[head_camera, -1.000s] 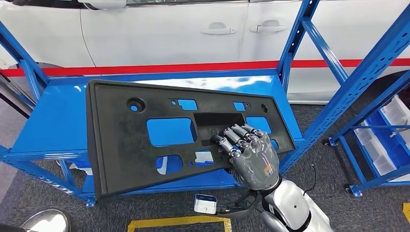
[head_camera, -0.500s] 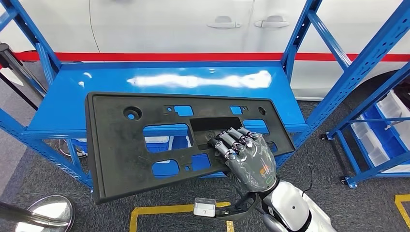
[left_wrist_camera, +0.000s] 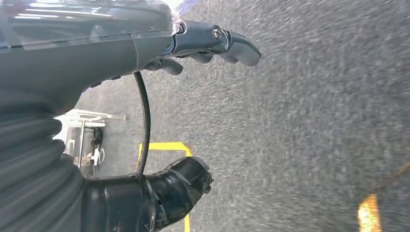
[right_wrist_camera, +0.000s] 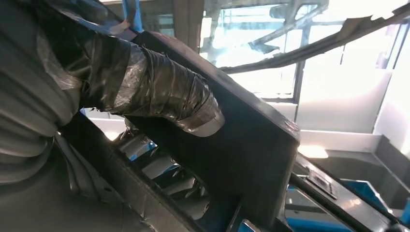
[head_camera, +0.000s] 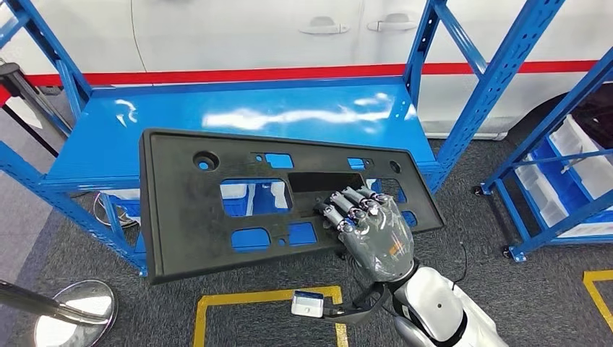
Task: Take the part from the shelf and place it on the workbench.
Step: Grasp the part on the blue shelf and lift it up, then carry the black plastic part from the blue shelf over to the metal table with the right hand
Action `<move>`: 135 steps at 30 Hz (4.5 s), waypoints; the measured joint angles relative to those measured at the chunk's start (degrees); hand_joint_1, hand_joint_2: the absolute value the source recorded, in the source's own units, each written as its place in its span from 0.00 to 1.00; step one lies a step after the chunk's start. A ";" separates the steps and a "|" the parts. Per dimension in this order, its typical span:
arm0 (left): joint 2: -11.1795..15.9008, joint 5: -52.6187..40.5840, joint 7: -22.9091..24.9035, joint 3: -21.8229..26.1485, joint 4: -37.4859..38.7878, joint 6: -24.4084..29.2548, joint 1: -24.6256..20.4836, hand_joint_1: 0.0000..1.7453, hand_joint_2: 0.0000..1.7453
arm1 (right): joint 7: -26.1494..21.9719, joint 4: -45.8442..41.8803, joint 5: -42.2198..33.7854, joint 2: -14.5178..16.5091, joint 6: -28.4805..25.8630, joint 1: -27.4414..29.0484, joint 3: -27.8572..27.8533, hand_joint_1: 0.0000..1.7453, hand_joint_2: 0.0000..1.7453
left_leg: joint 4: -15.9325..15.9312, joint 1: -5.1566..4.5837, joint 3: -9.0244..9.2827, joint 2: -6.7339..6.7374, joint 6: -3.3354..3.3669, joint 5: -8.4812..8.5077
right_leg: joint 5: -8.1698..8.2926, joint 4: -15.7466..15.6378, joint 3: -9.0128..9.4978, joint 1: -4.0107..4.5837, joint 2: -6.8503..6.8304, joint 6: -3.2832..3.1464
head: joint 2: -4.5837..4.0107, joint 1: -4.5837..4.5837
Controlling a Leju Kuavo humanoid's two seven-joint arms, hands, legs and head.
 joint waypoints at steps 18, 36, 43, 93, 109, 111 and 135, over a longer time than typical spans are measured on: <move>-0.05 -3.84 -1.75 2.76 1.22 0.02 -1.15 0.00 1.00 | -0.16 1.18 -0.69 0.01 1.14 0.66 0.38 1.00 1.00 | -13.32 -0.72 5.52 0.28 2.94 8.21 | -5.68 17.10 -7.46 -0.70 0.40 3.79 | 0.00 0.11; 0.06 -3.23 -1.86 4.29 2.25 0.40 -1.55 0.00 1.00 | -0.09 1.29 -1.53 1.13 2.11 0.85 0.99 1.00 1.00 | -10.13 1.14 8.83 -2.30 -1.76 4.68 | 2.22 1.53 -3.78 -0.92 1.69 1.52 | 0.00 0.00; -0.18 -3.04 -1.74 4.31 2.43 0.37 -1.81 0.00 1.00 | 0.01 1.32 -1.51 1.25 2.13 1.28 1.03 1.00 1.00 | -12.15 0.93 8.00 -0.47 0.92 5.28 | -0.86 7.29 -7.73 -1.15 2.21 3.44 | 0.00 0.14; 0.04 1.96 -0.59 2.69 1.90 2.15 -0.57 0.00 1.00 | 0.37 1.66 -0.46 2.09 4.03 1.09 1.86 1.00 1.00 | 1.22 0.70 -1.31 0.36 -1.12 1.43 | -3.46 0.42 3.11 0.10 0.23 -0.56 | 0.00 0.17; -0.03 -0.08 -1.45 3.29 1.90 2.27 -1.05 0.00 1.00 | 0.55 1.71 -0.44 2.07 4.63 1.67 2.10 1.00 1.00 | -15.40 0.15 8.48 1.82 1.89 7.33 | -8.81 17.49 -7.78 -1.11 0.91 2.96 | 0.00 0.46; -0.04 -0.14 -1.53 3.49 1.90 2.27 -1.11 0.00 1.00 | 0.63 1.76 -0.44 2.04 4.82 1.77 2.10 1.00 1.00 | -15.10 0.53 8.75 2.97 1.30 6.82 | -4.67 12.96 -6.42 -1.97 0.04 3.81 | -0.01 0.46; -0.17 -2.53 -3.19 7.05 2.55 2.67 -2.59 0.00 1.00 | 1.38 1.59 -0.31 2.03 5.34 1.75 2.54 1.00 1.00 | -13.70 0.32 7.21 -1.46 1.61 6.89 | -2.98 6.36 -3.93 0.26 5.52 2.10 | 0.00 0.72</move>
